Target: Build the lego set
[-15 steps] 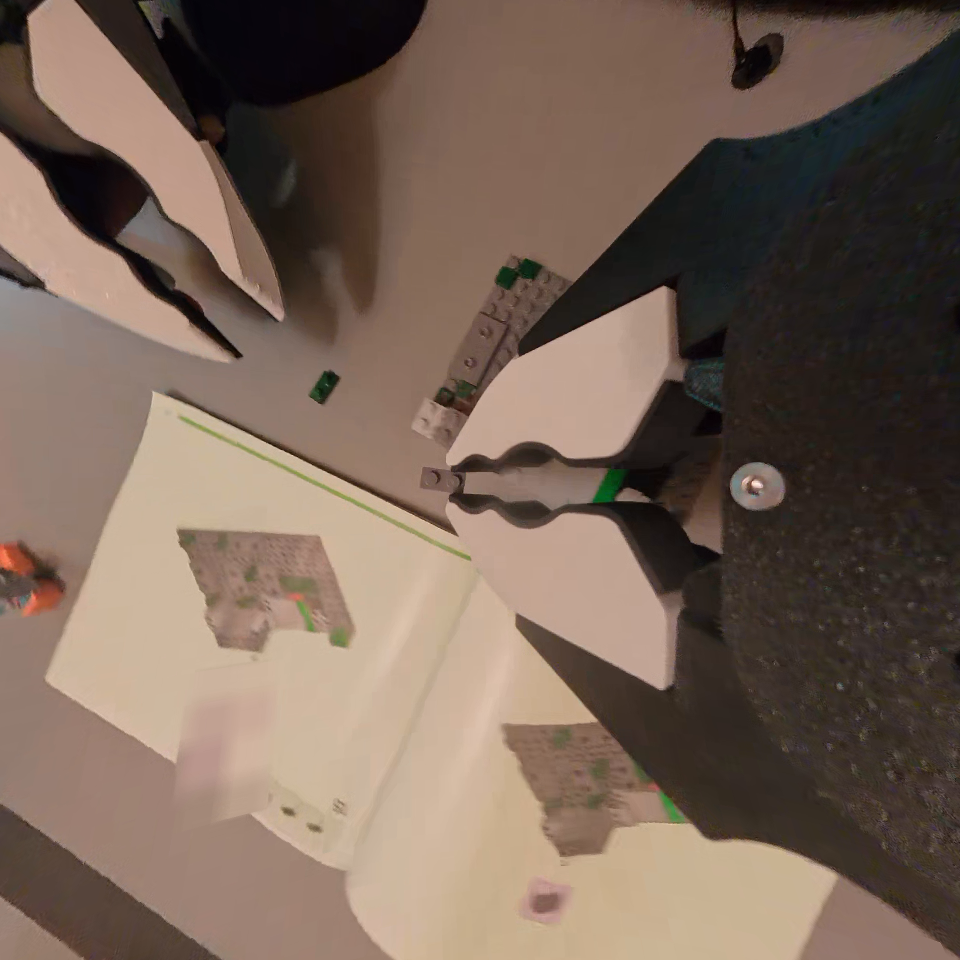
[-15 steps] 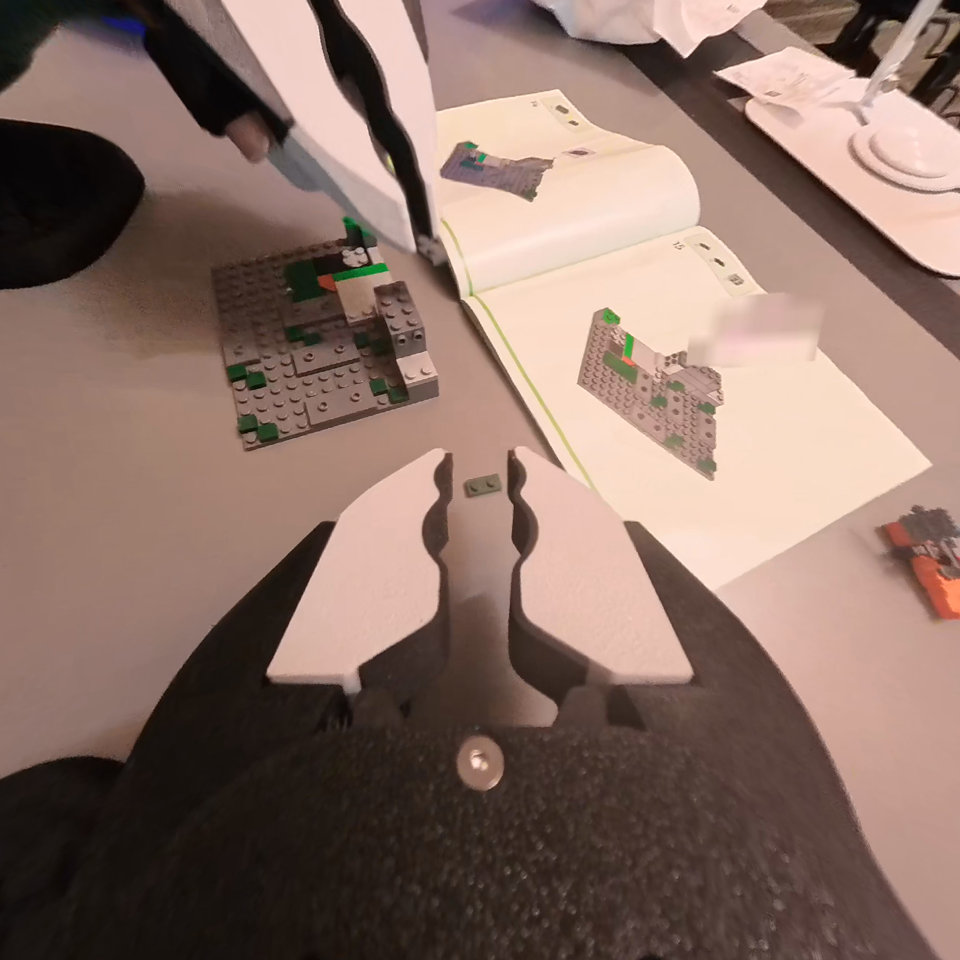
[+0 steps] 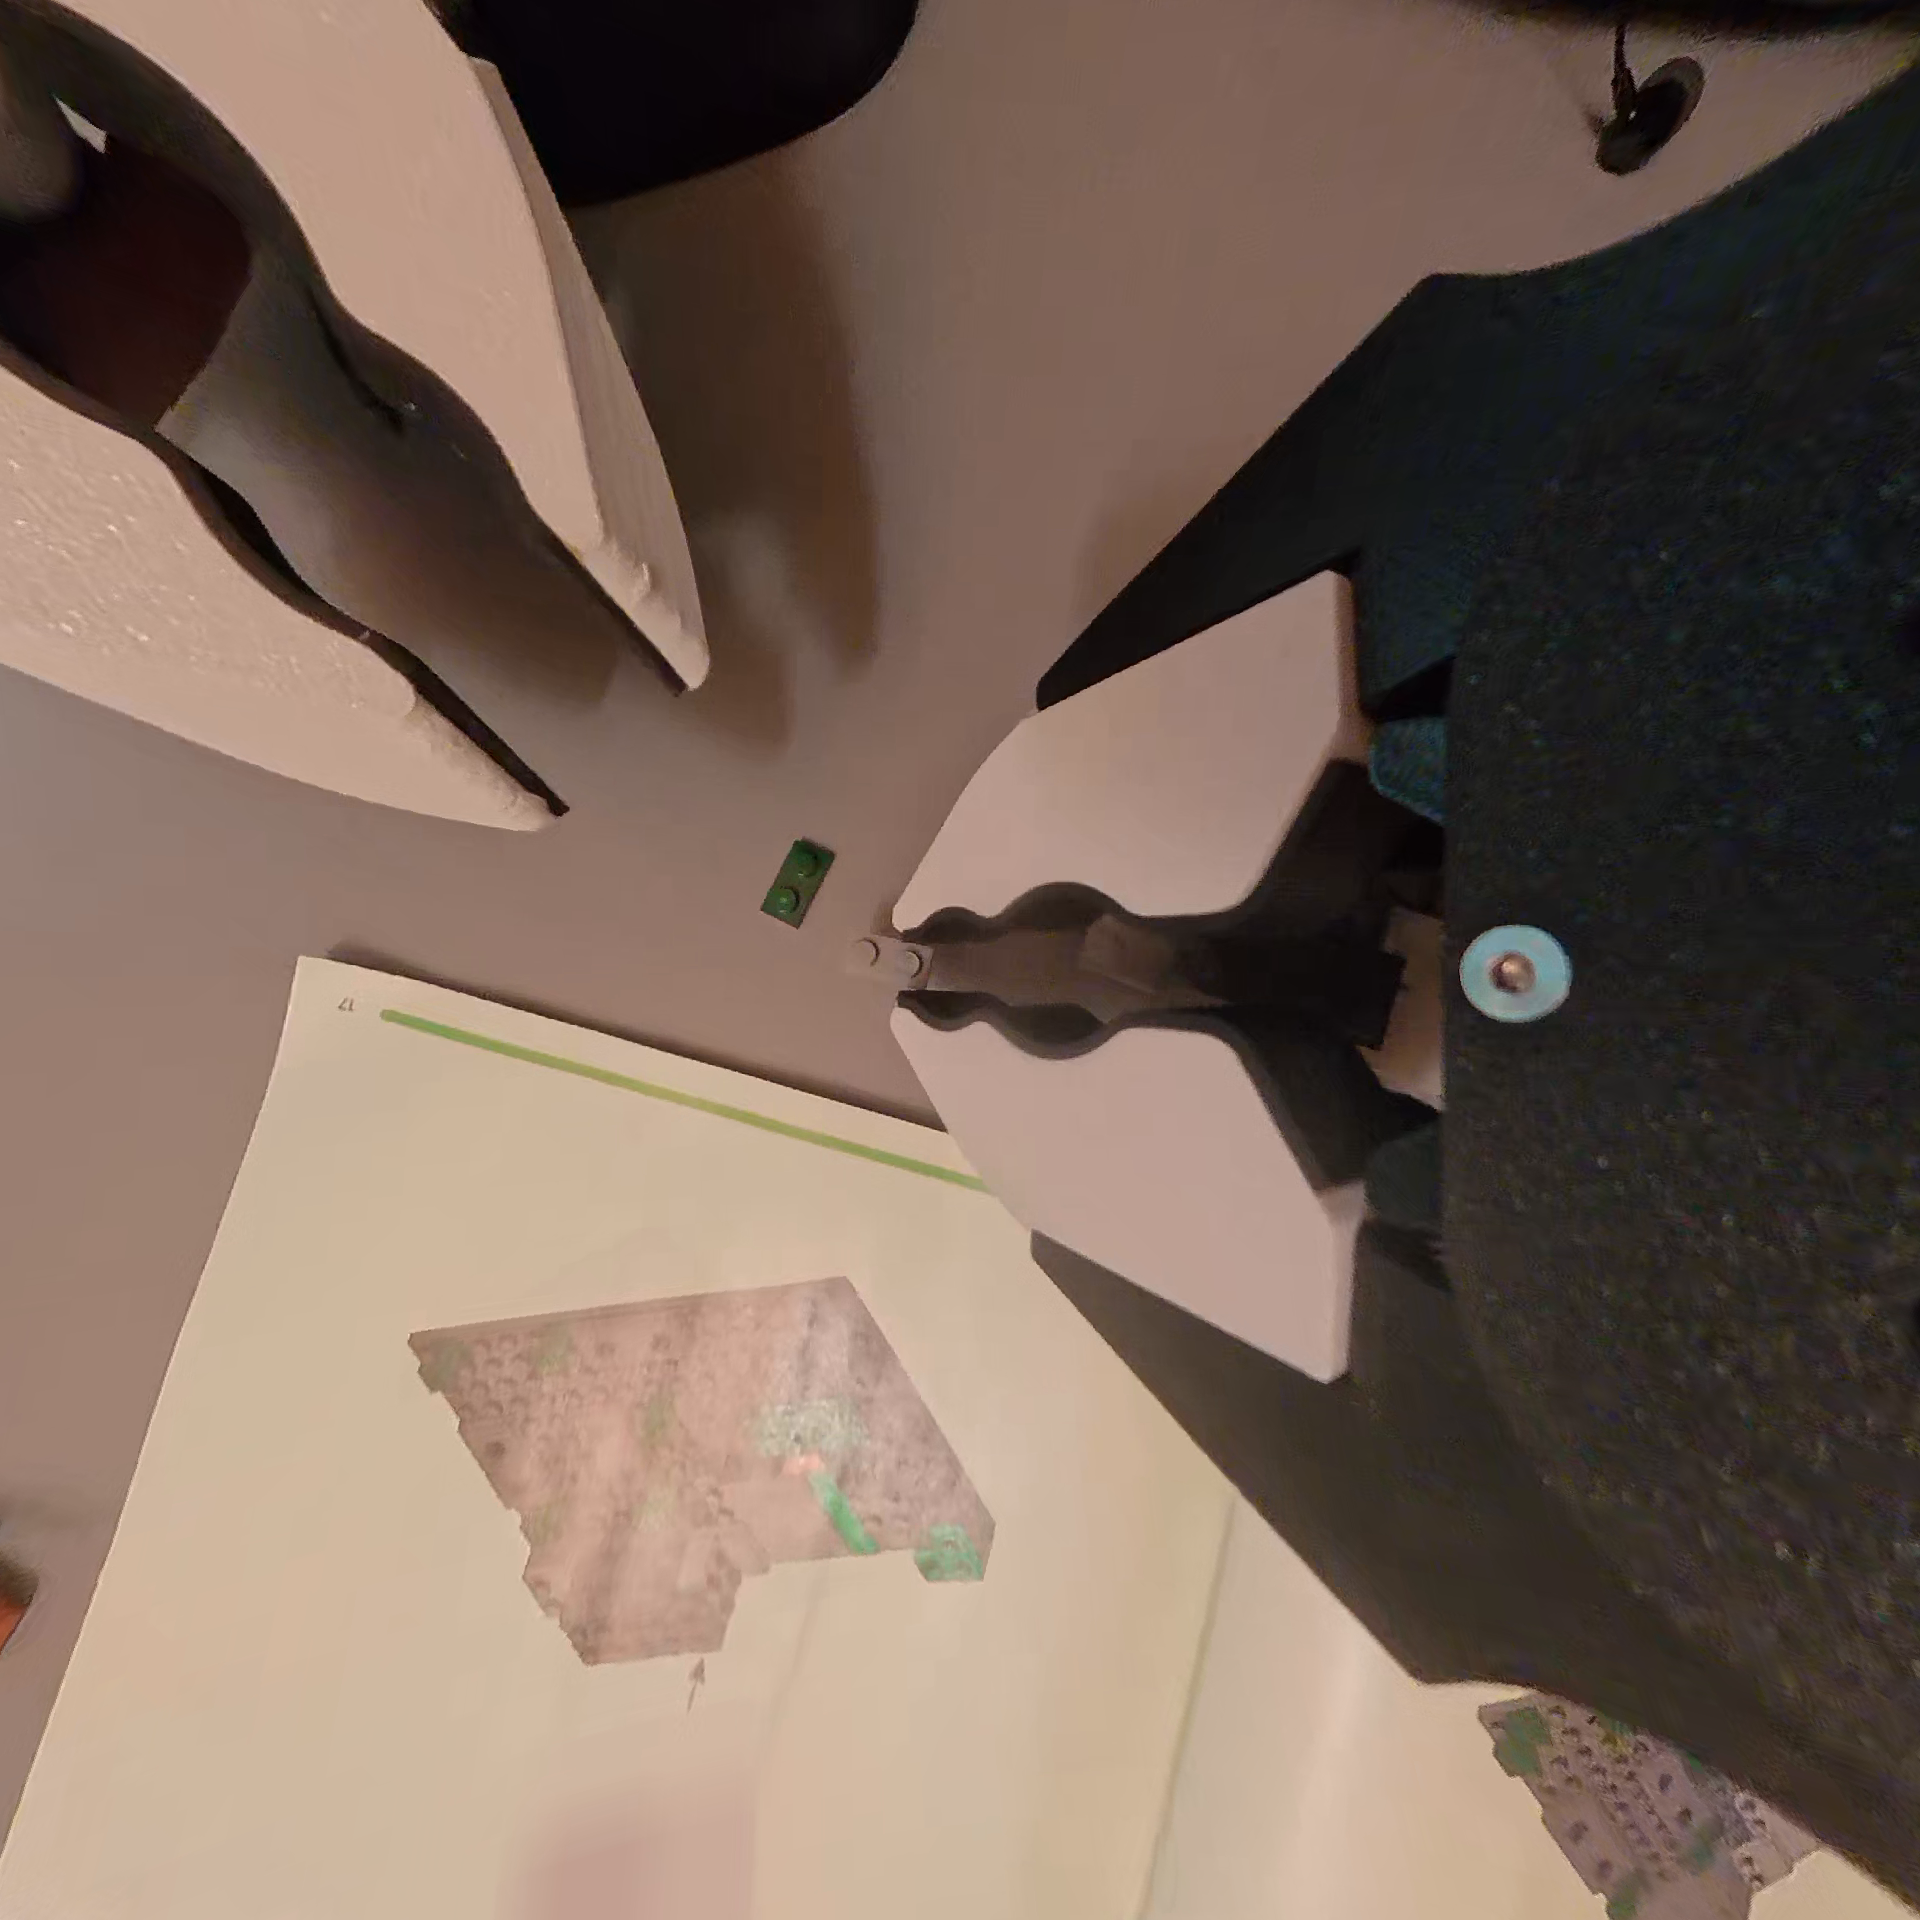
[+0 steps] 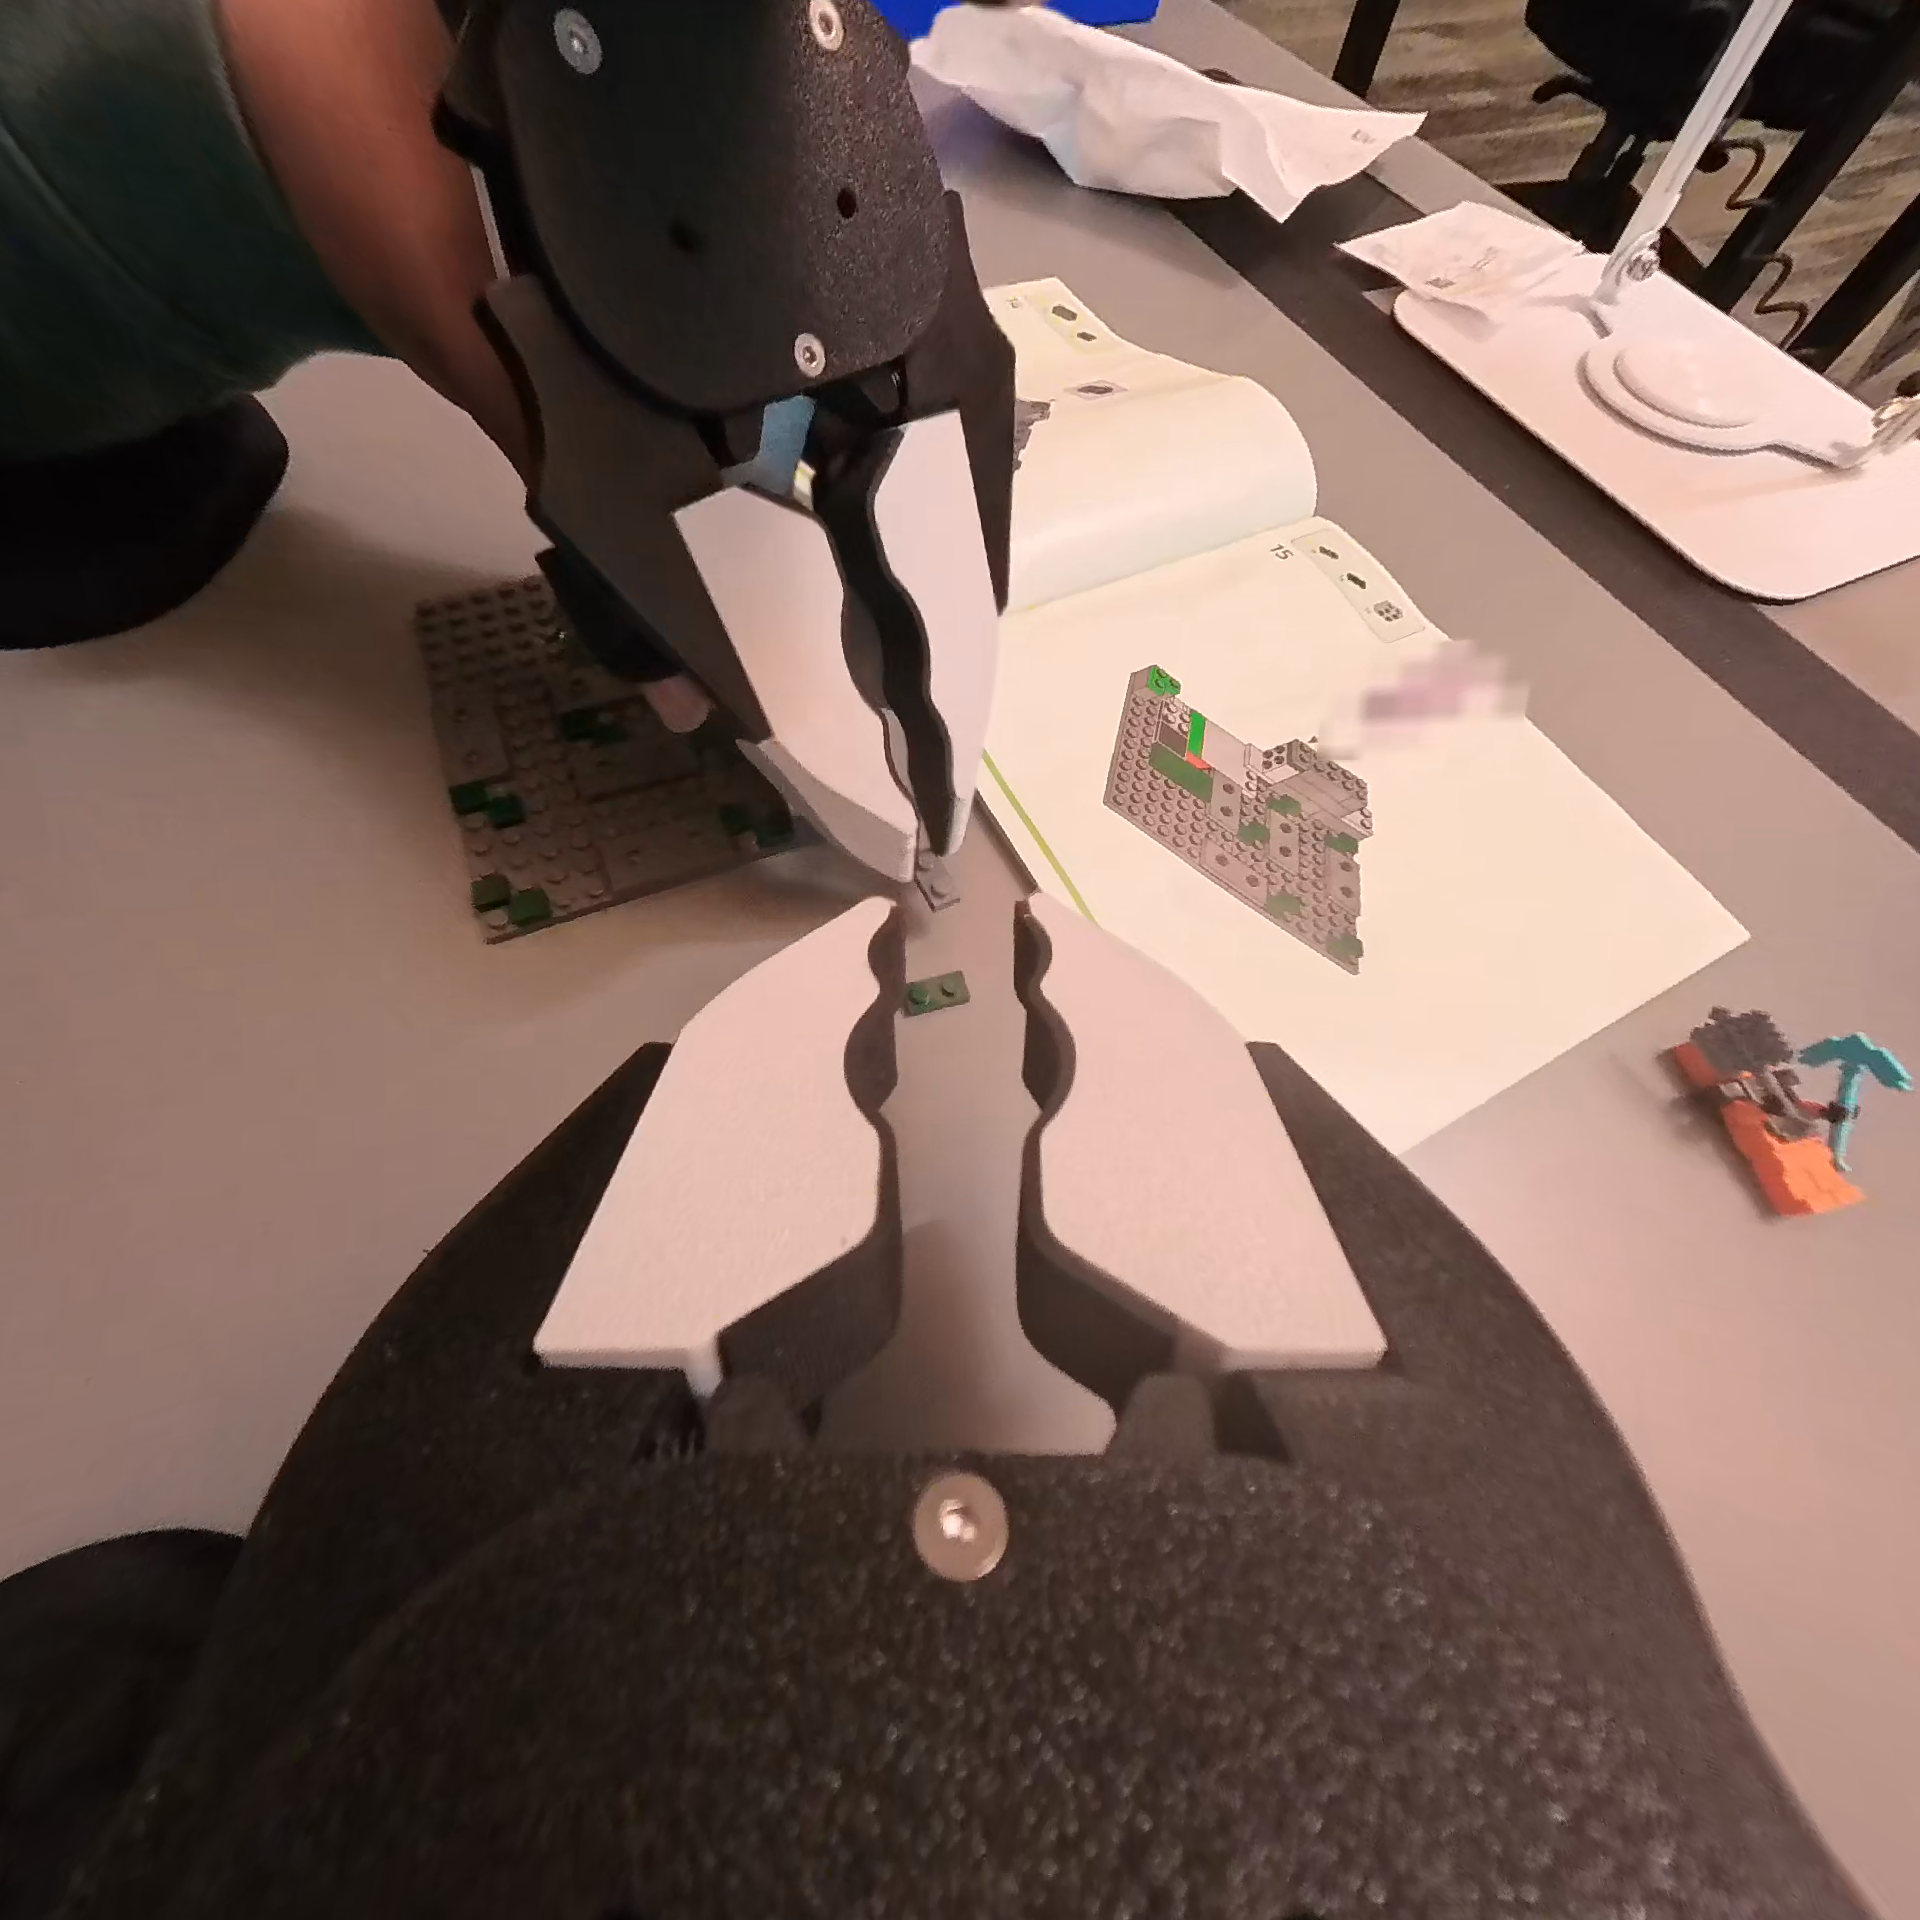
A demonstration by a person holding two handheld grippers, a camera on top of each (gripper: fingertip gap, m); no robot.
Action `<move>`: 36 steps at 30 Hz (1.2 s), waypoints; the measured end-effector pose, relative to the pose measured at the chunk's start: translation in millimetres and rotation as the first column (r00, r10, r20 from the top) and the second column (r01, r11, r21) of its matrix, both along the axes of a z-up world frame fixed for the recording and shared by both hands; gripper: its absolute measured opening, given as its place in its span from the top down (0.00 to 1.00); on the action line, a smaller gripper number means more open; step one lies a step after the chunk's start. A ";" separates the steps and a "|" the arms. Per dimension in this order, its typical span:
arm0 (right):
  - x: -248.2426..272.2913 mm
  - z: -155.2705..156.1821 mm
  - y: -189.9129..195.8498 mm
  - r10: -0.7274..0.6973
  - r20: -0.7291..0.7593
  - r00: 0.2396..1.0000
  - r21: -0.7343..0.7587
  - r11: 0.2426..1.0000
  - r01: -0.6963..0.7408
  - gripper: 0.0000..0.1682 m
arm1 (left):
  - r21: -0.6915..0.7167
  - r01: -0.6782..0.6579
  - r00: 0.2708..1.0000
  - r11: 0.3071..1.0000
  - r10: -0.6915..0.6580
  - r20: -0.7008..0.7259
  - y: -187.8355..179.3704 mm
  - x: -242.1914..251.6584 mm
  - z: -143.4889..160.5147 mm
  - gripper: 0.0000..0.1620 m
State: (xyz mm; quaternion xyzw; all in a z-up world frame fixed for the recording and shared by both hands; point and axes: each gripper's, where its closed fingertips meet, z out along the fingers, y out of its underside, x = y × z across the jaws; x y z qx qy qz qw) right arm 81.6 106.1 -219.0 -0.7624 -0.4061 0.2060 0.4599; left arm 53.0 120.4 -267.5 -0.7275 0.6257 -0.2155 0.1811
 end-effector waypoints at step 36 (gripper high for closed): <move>-23.0 -14.0 3.0 -0.032 0.076 0.997 -0.011 0.999 0.033 0.89 | 0.118 -0.592 0.781 0.797 0.531 0.330 12.6 -161.9 40.0 1.00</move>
